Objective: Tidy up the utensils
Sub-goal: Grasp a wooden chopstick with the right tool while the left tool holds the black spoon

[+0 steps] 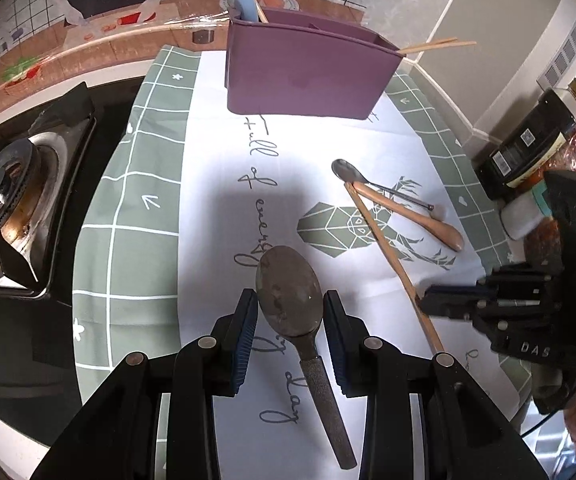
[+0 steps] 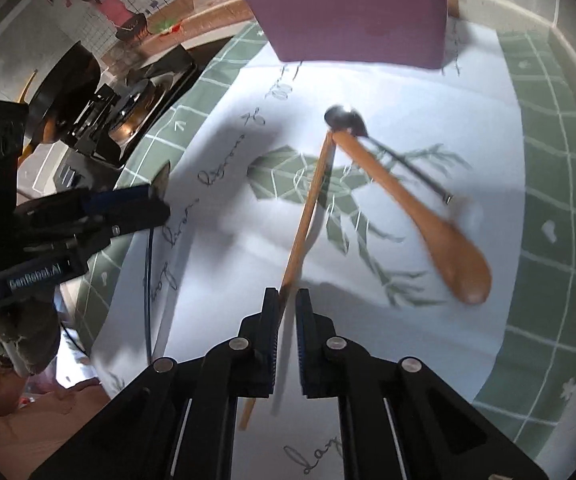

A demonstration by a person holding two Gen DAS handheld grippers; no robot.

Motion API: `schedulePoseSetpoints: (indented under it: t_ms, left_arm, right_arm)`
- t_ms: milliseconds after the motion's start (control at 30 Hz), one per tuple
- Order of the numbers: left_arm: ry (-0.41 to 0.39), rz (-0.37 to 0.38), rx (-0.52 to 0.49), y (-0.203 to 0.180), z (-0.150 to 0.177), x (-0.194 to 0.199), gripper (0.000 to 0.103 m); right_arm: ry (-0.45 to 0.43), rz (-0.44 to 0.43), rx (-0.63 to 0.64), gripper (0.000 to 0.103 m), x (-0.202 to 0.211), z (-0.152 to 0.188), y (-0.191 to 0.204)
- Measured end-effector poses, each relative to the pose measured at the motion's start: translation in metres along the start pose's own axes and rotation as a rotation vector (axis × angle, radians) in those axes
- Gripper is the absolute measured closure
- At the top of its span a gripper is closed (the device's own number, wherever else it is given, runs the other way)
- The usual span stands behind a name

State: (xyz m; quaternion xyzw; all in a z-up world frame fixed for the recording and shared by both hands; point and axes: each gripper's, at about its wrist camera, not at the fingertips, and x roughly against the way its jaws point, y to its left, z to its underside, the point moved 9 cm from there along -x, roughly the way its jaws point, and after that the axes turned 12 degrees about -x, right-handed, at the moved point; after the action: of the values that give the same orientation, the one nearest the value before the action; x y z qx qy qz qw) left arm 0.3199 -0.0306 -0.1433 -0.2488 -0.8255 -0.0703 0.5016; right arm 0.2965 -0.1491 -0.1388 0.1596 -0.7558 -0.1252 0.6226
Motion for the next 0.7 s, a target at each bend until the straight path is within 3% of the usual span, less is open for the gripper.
schedulePoseSetpoints:
  t_ms: [300,433,533,700]
  left_arm:
    - [0.016,0.004,0.009,-0.001,0.007,-0.001,0.068]
    - [0.013,0.000,0.023,0.002,0.010,0.002,0.068]
    - [0.004,0.002,0.041,0.004,0.011,0.005,0.068]
    - [-0.016,0.006,0.056,0.007,0.011,0.012,0.068]
  right_arm:
    - [-0.037,0.091,-0.066,0.085,-0.020,-0.040,0.000]
    - [-0.039,0.160,-0.032,0.085,-0.031,-0.046,0.004]
    - [-0.017,0.167,0.024,0.096,-0.034,-0.040,0.012]
    - [-0.088,0.123,0.027,0.097,-0.009,-0.037,0.020]
